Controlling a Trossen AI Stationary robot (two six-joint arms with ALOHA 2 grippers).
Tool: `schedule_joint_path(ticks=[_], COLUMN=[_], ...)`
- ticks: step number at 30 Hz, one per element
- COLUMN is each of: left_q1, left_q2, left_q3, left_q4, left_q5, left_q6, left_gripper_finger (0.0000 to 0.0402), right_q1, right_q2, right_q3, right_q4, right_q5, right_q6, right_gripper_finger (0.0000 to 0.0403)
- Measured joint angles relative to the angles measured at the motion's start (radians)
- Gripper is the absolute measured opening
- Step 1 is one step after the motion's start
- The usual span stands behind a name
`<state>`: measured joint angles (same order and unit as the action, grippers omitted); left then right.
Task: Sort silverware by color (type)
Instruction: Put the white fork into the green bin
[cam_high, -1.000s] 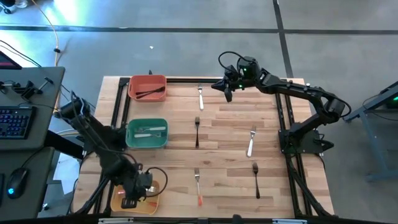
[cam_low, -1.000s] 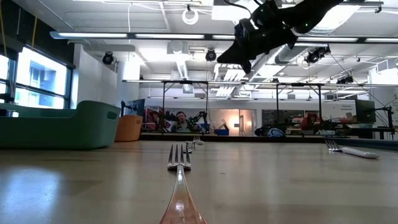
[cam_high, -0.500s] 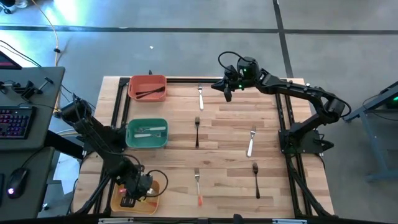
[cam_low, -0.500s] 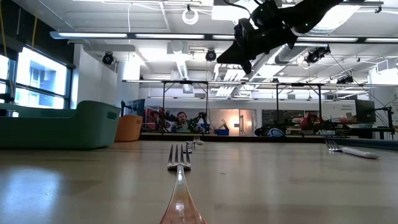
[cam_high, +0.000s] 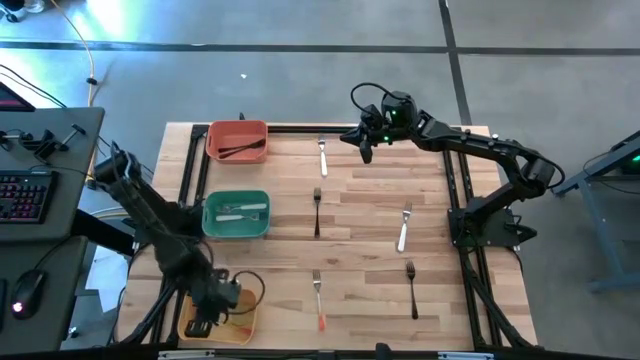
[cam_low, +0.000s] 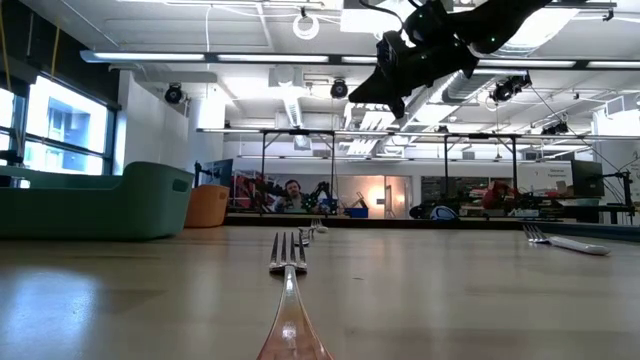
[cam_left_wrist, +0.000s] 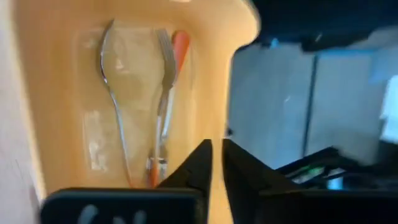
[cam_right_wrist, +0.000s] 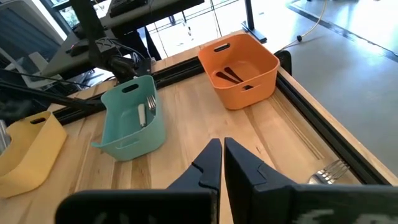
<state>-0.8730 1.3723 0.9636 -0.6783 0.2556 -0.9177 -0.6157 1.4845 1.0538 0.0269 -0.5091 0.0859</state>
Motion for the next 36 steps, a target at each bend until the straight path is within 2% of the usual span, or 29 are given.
schedule_joint_path(ticks=[4,10,13,16,19,21,23,28,32,36], left_q1=[0.01,0.065,0.151,0.268,0.41,0.513,0.615,0.842,0.986,1.105], left_q2=[-0.124,-0.353,-0.448,-0.536,-0.599,-0.624,-0.634,-0.621,-0.615,-0.593], left_q3=[0.012,0.013,0.013,0.013,0.013,0.013,0.013,-0.008,-0.124,-0.268], left_q4=[-0.057,-0.197,-0.22,-0.219,-0.185,-0.144,-0.101,0.063,0.315,0.593], left_q5=[-0.066,-0.371,-0.5,-0.607,-0.646,-0.616,-0.545,-0.273,-0.019,0.159], left_q6=[-0.172,-0.277,-0.231,-0.116,0.035,0.139,0.23,0.404,0.439,0.387], left_gripper_finger=[0.0004,0.0,0.0,0.0,0.0,0.0,0.0,0.0,0.0,0.0], right_q1=[0.0,0.0,0.001,0.006,0.023,0.041,0.062,0.113,0.139,0.149], right_q2=[0.0,0.0,0.0,0.0,0.0,0.0,0.0,0.0,0.0,0.0], right_q3=[0.0,0.0,0.0,0.0,0.0,0.0,0.0,0.0,0.0,0.0], right_q4=[0.0,0.0,0.0,0.0,-0.001,-0.001,-0.001,-0.001,-0.002,-0.011], right_q5=[0.0,0.035,0.039,0.045,0.078,0.11,0.137,0.224,0.267,0.301], right_q6=[0.001,0.011,0.034,0.057,0.08,0.093,0.097,0.106,0.173,0.284], right_gripper_finger=[0.0,0.0,0.0,0.0,0.0,0.0,0.0,0.0,0.0,0.0])
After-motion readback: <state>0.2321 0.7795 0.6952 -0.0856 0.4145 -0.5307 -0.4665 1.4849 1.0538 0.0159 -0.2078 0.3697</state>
